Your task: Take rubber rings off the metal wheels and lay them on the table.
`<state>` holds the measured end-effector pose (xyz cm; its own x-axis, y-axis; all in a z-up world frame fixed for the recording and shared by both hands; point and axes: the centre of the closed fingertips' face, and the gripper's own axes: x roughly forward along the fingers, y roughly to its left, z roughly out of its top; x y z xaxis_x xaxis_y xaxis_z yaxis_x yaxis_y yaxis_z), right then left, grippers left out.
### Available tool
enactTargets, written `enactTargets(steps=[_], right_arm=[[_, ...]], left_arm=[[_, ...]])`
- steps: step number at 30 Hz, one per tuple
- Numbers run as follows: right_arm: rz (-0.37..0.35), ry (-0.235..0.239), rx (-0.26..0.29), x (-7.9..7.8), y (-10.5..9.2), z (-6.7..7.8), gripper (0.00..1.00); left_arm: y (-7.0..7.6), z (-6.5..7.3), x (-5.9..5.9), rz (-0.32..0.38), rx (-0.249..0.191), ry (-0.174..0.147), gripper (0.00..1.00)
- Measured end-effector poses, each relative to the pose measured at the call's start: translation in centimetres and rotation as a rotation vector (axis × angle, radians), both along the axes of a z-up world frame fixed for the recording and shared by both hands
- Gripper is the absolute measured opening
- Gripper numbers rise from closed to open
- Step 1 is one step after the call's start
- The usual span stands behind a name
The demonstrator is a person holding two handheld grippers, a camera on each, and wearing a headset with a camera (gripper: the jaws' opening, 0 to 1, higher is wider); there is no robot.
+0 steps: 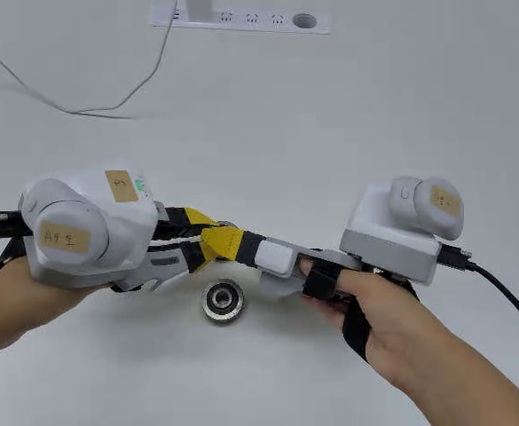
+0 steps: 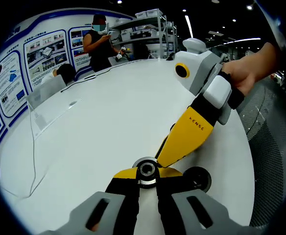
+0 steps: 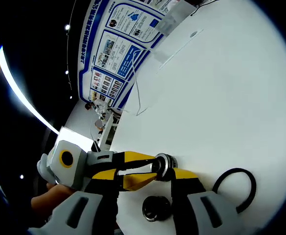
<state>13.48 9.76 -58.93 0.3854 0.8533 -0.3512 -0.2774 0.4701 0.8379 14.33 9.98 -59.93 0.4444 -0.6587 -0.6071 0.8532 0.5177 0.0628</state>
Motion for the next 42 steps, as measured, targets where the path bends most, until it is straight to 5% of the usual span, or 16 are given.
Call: enactTargets(steps=[8,16,23,36,42], right_arm=[[0.009,-0.016,-0.024,0.1,-0.3,-0.4,0.38],[-0.027,0.006,0.018,0.6,-0.2,-0.9,0.36],[-0.032,0.023,0.027,0.5,-1.1,-0.8,0.25],[-0.057,0.042,-0.067,1.0,-1.6,-2.3,0.05],[-0.062,0.053,-0.080,1.0,-1.7,-2.4,0.04]], left_arm=[[0.0,0.0,0.0,-0.002,-0.002,0.001,0.13],[0.0,-0.1,0.1,-0.007,0.003,0.003,0.12],[0.1,-0.1,0.1,-0.006,0.001,0.005,0.12],[0.0,-0.1,0.0,-0.007,0.001,0.003,0.12],[0.0,-0.1,0.0,-0.007,0.000,0.002,0.12]])
